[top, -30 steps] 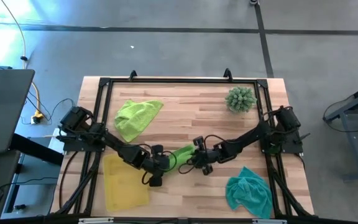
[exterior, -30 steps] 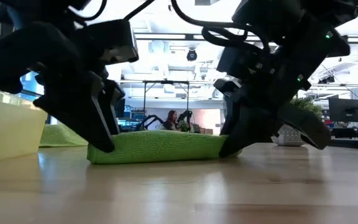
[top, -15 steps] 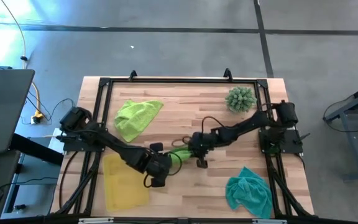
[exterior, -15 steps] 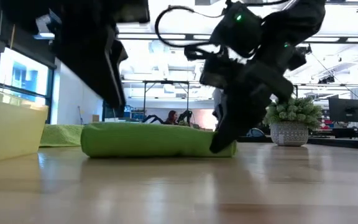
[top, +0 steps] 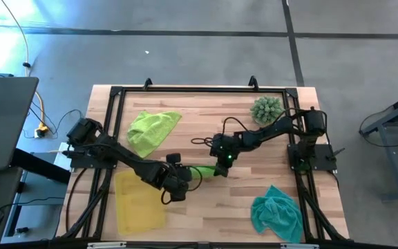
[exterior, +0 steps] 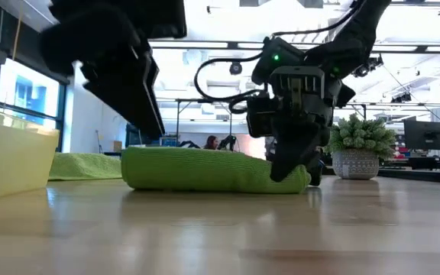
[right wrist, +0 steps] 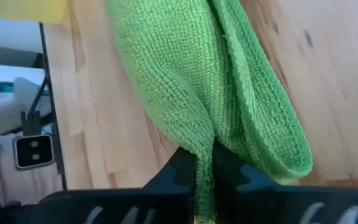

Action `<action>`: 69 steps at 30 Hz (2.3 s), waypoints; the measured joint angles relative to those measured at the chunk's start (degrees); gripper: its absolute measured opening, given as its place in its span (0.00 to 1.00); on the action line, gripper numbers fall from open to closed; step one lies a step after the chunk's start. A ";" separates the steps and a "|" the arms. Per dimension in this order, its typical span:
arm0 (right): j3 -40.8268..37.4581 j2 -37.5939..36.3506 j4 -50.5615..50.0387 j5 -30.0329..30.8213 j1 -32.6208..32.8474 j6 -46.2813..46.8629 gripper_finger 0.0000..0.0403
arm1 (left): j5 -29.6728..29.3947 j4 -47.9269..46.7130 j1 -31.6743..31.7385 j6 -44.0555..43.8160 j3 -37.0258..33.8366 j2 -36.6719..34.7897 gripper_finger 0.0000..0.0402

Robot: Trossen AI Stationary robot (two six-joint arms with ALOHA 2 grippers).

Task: Roll microfiber towels into tight, uniform cylinder then place into a basket
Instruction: Roll the green microfiber towel

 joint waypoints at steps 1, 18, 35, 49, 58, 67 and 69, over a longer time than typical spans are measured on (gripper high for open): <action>0.00 0.00 0.05 -0.06 -0.29 0.38 0.01 | 0.00 0.36 0.33 0.72 -0.34 0.21 0.34; 0.11 -0.07 0.50 0.29 -1.02 -0.08 0.03 | 10.38 9.11 6.28 8.59 -9.05 0.29 0.35; 0.15 -0.21 0.47 -1.60 -1.13 -13.96 0.27 | 26.48 17.46 12.18 5.21 -15.20 -0.43 0.07; 0.07 -12.22 -9.06 24.40 6.48 -39.02 0.33 | 51.78 21.32 22.48 8.68 -16.78 0.11 0.03; 0.10 -11.37 -2.45 44.11 18.75 -51.72 0.33 | 55.65 19.00 27.76 8.31 -16.78 0.29 0.03; 0.20 -8.58 4.01 43.93 21.07 -51.33 0.33 | 54.88 18.85 28.42 5.96 -16.73 0.25 0.03; 0.17 -6.62 5.94 43.33 20.77 -51.85 0.33 | 54.84 18.77 28.42 5.67 -16.71 0.25 0.03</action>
